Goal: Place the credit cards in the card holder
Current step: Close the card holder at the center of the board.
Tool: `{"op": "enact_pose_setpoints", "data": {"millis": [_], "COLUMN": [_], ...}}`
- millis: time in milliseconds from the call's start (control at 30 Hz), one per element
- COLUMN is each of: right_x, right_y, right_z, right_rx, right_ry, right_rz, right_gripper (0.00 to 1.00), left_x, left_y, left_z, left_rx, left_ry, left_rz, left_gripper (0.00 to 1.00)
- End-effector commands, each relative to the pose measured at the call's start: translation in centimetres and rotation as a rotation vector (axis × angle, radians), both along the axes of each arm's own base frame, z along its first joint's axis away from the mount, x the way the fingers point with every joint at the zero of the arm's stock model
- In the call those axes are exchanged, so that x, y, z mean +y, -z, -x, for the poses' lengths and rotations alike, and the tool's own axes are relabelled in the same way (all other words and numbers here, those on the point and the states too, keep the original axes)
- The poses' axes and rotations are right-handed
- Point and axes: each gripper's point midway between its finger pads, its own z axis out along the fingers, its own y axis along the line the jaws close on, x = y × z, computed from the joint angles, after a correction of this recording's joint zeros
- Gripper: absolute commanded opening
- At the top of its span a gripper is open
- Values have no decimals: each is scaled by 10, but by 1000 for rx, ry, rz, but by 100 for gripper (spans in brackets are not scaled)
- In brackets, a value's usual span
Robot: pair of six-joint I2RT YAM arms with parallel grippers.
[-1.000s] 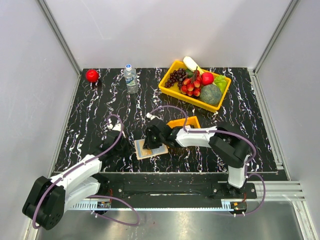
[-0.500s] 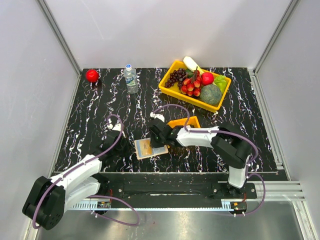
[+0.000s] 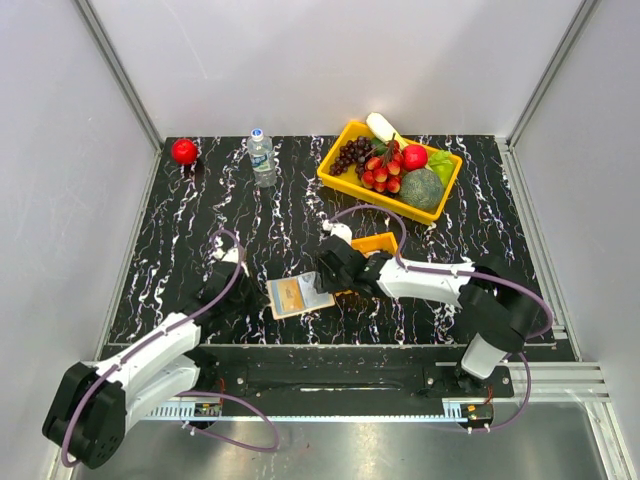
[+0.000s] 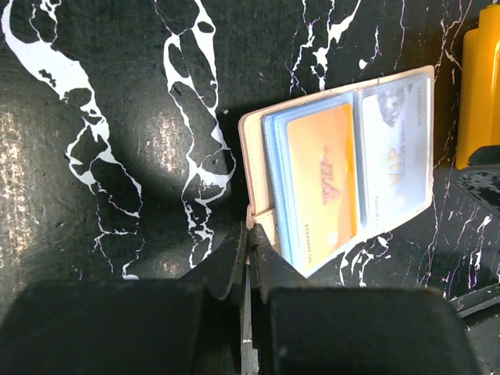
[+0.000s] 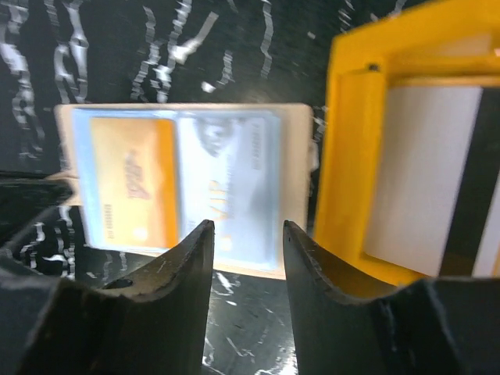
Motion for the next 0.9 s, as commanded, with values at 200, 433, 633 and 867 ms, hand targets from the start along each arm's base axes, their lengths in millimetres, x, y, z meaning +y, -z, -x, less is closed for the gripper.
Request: {"op": "enact_pose_setpoints", "data": {"millis": [200,433,633,867], "right_x": [-13,-11,-5,12], "right_y": [23,29,35,37], "right_z": [-1,-4,-1,12], "right_rx": [76,104,143,202], "right_ry": [42,34,2,-61], "right_rz": [30,23,-2,-99], "right_gripper": [48,50,51,51], "left_x": [8,13,14,3], "left_y": [-38,-45,-57,-76], "left_z": [-9,-5,-4,-7], "left_rx": [-74,-68,-74,-96], "left_ry": [-46,-54,-47,-8], "left_rz": [-9,-26,-28,9], "left_gripper": [0,0,0,0]}}
